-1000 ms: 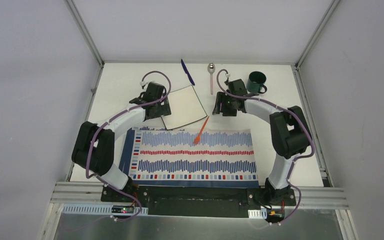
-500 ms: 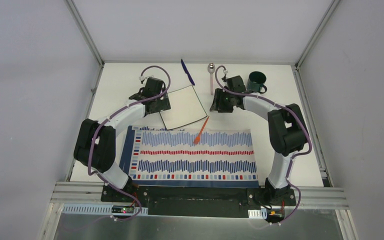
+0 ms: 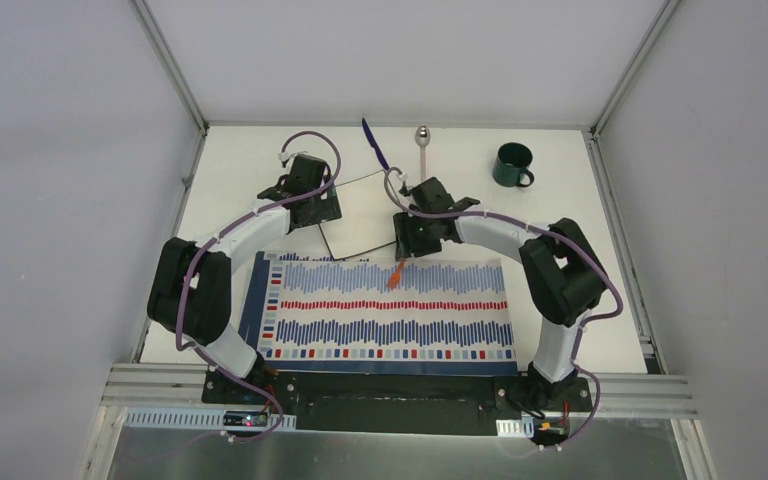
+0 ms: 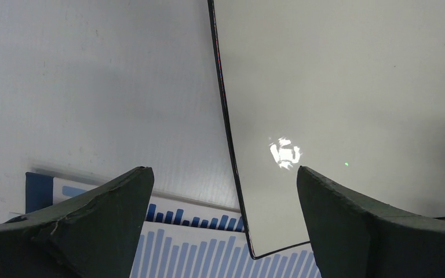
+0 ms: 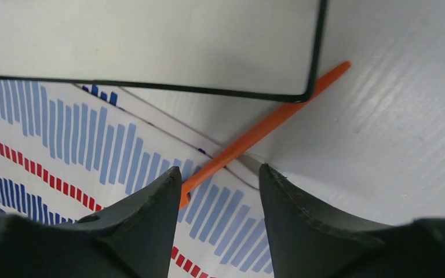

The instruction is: Set the dinner table for one person

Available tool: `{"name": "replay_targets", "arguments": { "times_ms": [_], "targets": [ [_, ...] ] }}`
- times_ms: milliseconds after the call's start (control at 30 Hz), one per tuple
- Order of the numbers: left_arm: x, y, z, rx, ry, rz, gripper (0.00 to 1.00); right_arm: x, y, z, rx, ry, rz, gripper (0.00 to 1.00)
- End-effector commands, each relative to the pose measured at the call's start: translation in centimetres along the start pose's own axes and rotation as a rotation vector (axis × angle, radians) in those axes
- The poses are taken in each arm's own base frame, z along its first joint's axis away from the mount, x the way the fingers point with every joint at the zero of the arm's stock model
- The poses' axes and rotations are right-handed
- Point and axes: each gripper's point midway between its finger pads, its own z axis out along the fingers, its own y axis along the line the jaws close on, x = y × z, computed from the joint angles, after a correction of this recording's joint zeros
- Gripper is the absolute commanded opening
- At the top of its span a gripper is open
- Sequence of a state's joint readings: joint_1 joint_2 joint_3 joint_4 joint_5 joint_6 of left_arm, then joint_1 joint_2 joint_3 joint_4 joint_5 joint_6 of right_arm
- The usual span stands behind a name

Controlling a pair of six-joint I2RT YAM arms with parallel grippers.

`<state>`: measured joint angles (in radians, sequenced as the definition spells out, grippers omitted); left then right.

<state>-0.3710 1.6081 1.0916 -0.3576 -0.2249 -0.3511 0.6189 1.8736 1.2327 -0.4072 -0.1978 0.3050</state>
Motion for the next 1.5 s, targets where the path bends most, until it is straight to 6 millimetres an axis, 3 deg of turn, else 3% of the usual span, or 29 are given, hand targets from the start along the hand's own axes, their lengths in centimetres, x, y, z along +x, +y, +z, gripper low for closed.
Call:
{"name": "replay_targets", "arguments": {
  "times_ms": [0, 200, 400, 633, 833, 1133, 1467],
  "targets": [
    [-2.2, -0.3, -0.8, 0.025, -0.058, -0.022, 0.99, 0.1, 1.0, -2.5, 0.056, -0.039, -0.098, 0.55],
    [-2.3, -0.3, -1.3, 0.034, -0.067, -0.029, 0.99, 1.1, 0.9, -2.2, 0.115, -0.020, -0.145, 0.56],
    [-2.6, -0.6, -1.7, 0.048, -0.074, -0.033, 0.99, 1.3, -1.0, -1.1, 0.241, 0.001, -0.193, 0.56],
    [-2.8, -0.7, -1.8, 0.058, -0.077, -0.032, 0.99, 1.0, 0.0, 0.0, 0.213, -0.017, -0.191, 0.56],
    [-2.5, -0.8, -1.6, 0.061, -0.069, -0.028, 0.99, 0.0, 1.2, -0.6, 0.205, -0.042, -0.216, 0.56],
    [-2.7, -1.0, -1.6, 0.072, -0.071, -0.027, 0.99, 0.5, -1.2, -0.1, 0.325, -0.009, -0.252, 0.56],
    [-2.8, -1.2, -1.7, 0.083, -0.072, -0.027, 0.99, -1.0, 0.6, -1.9, 0.268, -0.071, -0.240, 0.57]
  ]
}}
